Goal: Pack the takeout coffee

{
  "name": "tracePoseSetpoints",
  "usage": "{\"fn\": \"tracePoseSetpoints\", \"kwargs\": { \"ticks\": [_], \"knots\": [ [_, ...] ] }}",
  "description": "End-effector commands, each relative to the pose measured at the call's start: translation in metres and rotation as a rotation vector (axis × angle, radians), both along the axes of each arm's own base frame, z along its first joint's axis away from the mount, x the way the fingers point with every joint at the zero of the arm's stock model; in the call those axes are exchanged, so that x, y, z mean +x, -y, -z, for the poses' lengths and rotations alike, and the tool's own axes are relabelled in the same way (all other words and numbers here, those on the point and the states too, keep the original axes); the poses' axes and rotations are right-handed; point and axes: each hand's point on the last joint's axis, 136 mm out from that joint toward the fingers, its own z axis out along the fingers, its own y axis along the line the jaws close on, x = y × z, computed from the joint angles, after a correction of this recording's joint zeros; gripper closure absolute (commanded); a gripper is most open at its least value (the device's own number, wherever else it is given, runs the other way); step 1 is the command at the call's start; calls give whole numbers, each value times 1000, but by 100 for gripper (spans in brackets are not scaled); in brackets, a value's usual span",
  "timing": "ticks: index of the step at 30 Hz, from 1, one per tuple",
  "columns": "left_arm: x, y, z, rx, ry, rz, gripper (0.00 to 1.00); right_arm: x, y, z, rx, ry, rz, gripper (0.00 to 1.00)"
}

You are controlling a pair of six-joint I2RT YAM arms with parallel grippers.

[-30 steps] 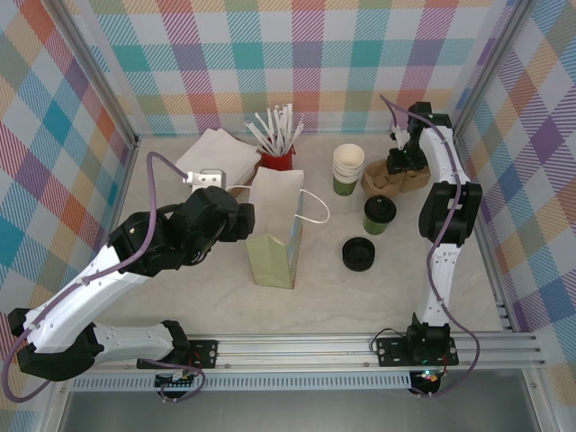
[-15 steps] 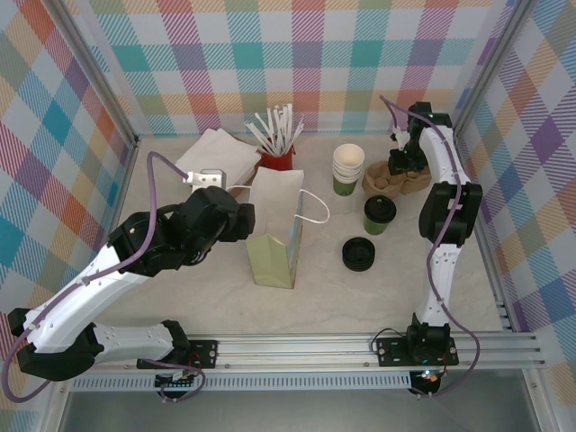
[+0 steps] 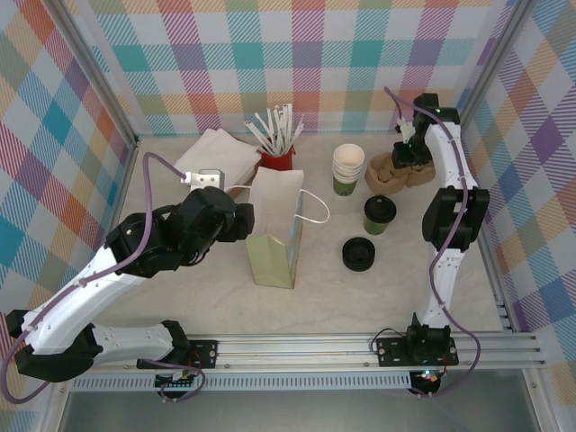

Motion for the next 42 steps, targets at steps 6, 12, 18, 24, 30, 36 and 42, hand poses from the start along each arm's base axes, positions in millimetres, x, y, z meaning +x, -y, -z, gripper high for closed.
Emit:
{"fn": "tracePoseSetpoints", "kwargs": {
  "ticks": [6,12,18,24,30,36,42],
  "knots": [
    [-2,0,-2,-12,11,8,9,-9,-2,16,21,-52,-3,63],
    [-2,1,-2,-10,10,8,8,-13,-5,25,39,-86,-3,61],
    [-2,1,-1,-7,8,8,9,-13,-3,16,27,-68,-2,62],
    [-3,0,-4,-28,11,9,8,-14,1,-16,7,9,8,63],
    [-6,-1,-5,-59,15,13,8,-23,-2,-59,28,101,20,63],
    [-8,3,-3,-94,2,26,8,-43,-21,-96,146,190,21,63],
    [-9,9,8,-109,-24,32,8,-81,-57,-130,351,258,-28,64]
  ]
}}
